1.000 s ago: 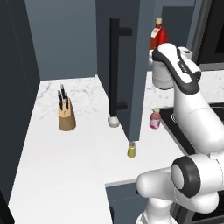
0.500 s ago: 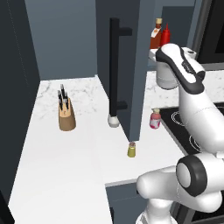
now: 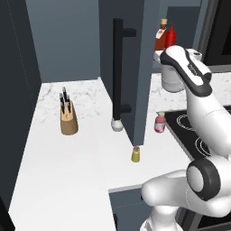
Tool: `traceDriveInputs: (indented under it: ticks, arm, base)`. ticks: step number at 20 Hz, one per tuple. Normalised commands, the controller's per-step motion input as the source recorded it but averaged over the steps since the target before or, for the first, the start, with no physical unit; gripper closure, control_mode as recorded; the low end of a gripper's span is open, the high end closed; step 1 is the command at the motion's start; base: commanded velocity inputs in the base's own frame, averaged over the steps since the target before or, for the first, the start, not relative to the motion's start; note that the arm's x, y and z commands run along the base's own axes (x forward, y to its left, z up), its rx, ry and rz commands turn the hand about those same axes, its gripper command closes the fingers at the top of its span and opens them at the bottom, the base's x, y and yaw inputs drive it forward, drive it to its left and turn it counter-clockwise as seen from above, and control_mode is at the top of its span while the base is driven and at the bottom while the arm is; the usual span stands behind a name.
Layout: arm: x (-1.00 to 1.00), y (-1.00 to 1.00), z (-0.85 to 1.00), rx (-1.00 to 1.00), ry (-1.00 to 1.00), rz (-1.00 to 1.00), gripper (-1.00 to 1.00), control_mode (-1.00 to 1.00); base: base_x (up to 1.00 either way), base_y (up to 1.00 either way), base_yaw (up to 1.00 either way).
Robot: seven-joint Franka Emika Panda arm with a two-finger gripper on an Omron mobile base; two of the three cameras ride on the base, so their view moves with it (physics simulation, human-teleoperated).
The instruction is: Put the shaker and condiment bottle from the counter next to their counterparts in the cabinet.
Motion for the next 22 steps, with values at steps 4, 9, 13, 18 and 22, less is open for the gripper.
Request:
traceDriveInputs:
  ticks: [4,9,13,18,22]
  arm:
    - [0.19,0.0,-0.02,0.0,0.0,-0.03,1.0,-1.0]
    - [0.21,0.0,-0.09,0.0,0.0,-0.04,1.0,-1.0]
    - [0.1,0.0,-0.2,0.0,0.0,-0.04,1.0,-1.0]
    - [0.02,0.0,-0.1,0.0,0.0,-0.03,1.0,-1.0]
    - [0.06,0.0,-0.01,0.0,0.0,-0.02,1.0,-1.0]
  base:
    - [0.0,0.0,0.0]
    - [0.0,0.0,0.0]
    - [0.0,0.0,0.0]
    - [0.0,0.0,0.0]
    - [0.0,0.0,0.0]
